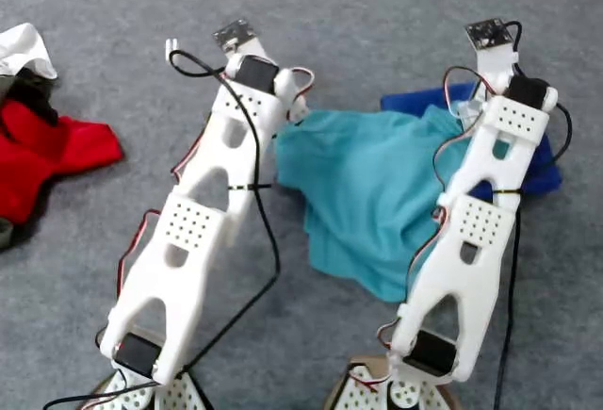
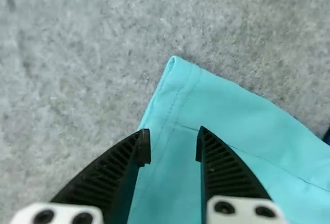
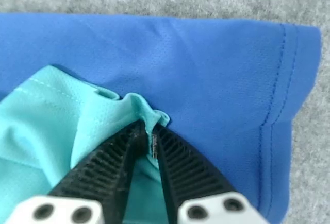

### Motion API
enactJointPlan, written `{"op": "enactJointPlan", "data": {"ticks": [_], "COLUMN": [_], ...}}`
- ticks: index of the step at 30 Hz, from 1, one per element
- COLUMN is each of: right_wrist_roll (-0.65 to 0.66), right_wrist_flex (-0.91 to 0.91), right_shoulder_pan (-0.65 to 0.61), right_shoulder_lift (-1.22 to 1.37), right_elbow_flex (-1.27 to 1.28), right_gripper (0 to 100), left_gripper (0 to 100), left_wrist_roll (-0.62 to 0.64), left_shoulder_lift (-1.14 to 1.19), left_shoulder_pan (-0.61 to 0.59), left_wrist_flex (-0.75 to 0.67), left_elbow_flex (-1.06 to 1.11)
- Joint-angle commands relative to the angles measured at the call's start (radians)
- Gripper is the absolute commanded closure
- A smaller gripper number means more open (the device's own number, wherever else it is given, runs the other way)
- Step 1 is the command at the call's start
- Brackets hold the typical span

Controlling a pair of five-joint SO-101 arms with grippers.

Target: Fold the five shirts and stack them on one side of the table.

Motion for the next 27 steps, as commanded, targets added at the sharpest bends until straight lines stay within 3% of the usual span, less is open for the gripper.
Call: {"op": "enactJointPlan", "data": {"ticks": [1,10,27], "right_wrist_roll": [0.0,0.0,0.0], "right_wrist_flex": [-0.015,-0.014,-0.014], "right_shoulder_pan": [-0.024,-0.024,-0.025], "right_shoulder_lift": [-0.007,-0.007,-0.007], "right_elbow_flex": [-0.038,-0.038,-0.038], "right_gripper": [99.6,99.6,99.6], "left_gripper": [84,84,84], "left_wrist_roll": [0.011,0.061,0.054], "left_shoulder_lift": [0.016,0.097,0.033], "left_shoulder_pan": [-0.011,-0.011,-0.021], "left_wrist_flex": [0.006,-0.009,0.006], "left_elbow_flex": [-0.055,-0.057,-0.135]}}
